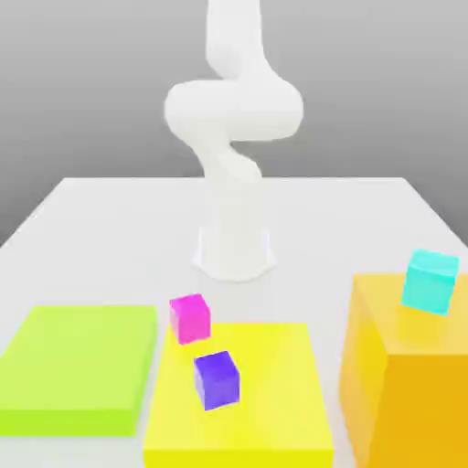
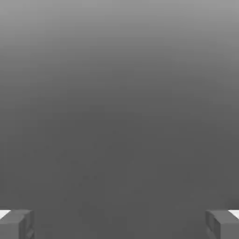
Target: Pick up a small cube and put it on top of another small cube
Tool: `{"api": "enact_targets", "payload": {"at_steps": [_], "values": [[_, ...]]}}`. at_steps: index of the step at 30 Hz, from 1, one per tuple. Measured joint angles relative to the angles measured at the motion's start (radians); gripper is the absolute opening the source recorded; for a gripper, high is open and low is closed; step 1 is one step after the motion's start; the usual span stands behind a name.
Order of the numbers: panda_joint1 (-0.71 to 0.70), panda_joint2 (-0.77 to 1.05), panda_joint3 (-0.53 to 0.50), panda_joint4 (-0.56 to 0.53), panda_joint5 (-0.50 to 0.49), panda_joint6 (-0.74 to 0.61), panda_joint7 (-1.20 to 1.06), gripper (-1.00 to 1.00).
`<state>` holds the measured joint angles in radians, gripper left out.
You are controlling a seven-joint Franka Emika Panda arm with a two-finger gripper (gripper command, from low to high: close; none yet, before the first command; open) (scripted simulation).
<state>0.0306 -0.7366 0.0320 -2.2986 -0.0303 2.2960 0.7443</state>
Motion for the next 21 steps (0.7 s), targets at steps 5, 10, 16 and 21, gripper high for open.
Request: {"api": "enact_targets", "payload": {"at_steps": [5, 10, 16, 21], "values": [[0.092, 0.177, 0.082, -0.025, -0.093, 0.028, -0.181, 0.00], [0.179, 0.352, 0.168, -0.053, -0.189, 0.061, -0.362, 0.00], [0.273, 0.554, 0.273, -0.088, -0.306, 0.098, -0.567, 0.00], [0.381, 0.721, 0.344, -0.127, -0.396, 0.142, -0.751, 0.00]]}}
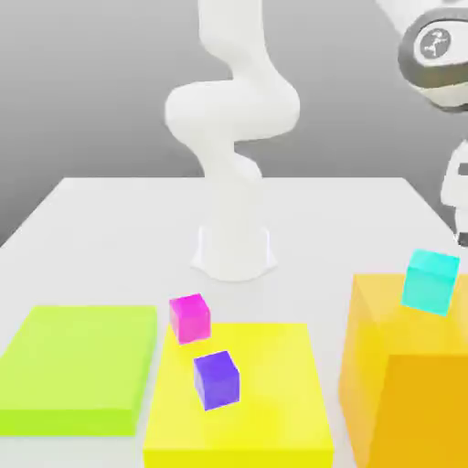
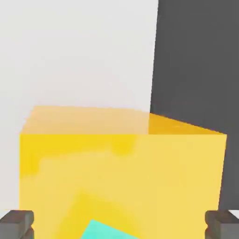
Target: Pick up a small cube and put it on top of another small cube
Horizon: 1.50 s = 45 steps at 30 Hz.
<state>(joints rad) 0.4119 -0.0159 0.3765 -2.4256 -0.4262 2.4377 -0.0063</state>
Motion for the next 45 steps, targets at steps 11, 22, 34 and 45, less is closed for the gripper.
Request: {"api": "enact_targets", "payload": {"at_steps": [11, 22, 34, 45], "values": [[-0.066, 0.168, 0.090, -0.191, 0.120, 0.264, -0.514, 0.00], [0.038, 0.369, -0.132, -0.205, -0.035, 0.520, -0.457, -1.00], [-0.061, 0.252, 0.001, -0.237, 0.113, 0.436, -0.570, -1.00], [-0.055, -0.079, 0.112, -0.225, 0.188, 0.167, -0.442, -1.00]]}}
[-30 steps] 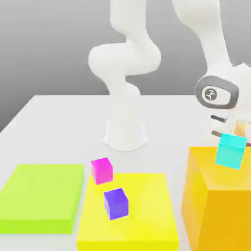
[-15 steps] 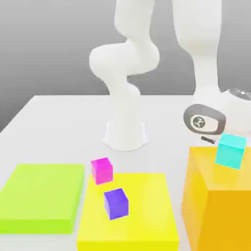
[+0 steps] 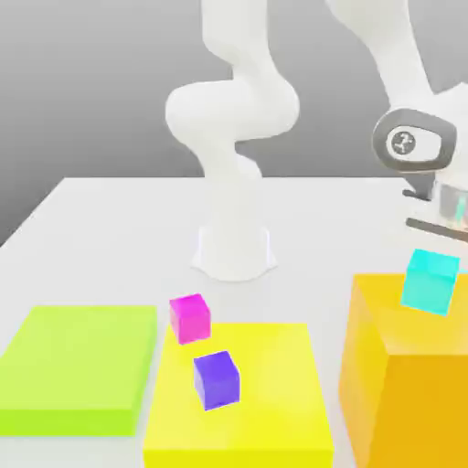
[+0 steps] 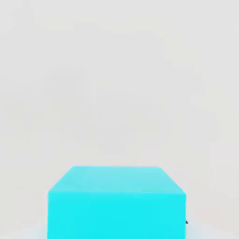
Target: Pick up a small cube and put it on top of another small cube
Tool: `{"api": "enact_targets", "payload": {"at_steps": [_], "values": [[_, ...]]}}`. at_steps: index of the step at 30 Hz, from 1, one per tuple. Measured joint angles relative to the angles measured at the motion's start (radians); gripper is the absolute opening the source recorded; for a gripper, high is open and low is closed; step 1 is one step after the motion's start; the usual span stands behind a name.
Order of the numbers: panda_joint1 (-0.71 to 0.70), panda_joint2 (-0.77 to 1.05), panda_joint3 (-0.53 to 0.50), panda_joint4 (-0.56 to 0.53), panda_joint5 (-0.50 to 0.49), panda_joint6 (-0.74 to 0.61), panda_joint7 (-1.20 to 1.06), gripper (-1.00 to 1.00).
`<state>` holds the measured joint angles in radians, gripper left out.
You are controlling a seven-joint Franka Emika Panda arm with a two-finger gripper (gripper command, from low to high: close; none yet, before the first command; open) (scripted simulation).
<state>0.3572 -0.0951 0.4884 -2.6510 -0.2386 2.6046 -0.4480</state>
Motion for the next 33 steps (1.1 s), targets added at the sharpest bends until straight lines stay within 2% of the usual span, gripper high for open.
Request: {"api": "enact_targets", "payload": {"at_steps": [6, 17, 23, 29, 30, 33], "values": [[-0.040, -0.225, -0.011, -0.004, 0.039, -0.155, 0.197, -1.00], [-0.321, -0.477, -0.232, -0.127, 0.193, -0.287, 0.527, -1.00], [-0.537, -0.452, -0.394, -0.231, 0.262, -0.243, 0.646, -1.00], [-0.605, -0.250, -0.433, -0.297, 0.277, -0.002, 0.677, -1.00], [-0.606, -0.229, -0.433, -0.302, 0.277, 0.023, 0.677, 1.00], [-0.606, -0.229, -0.433, -0.302, 0.277, 0.023, 0.677, 1.00]]}}
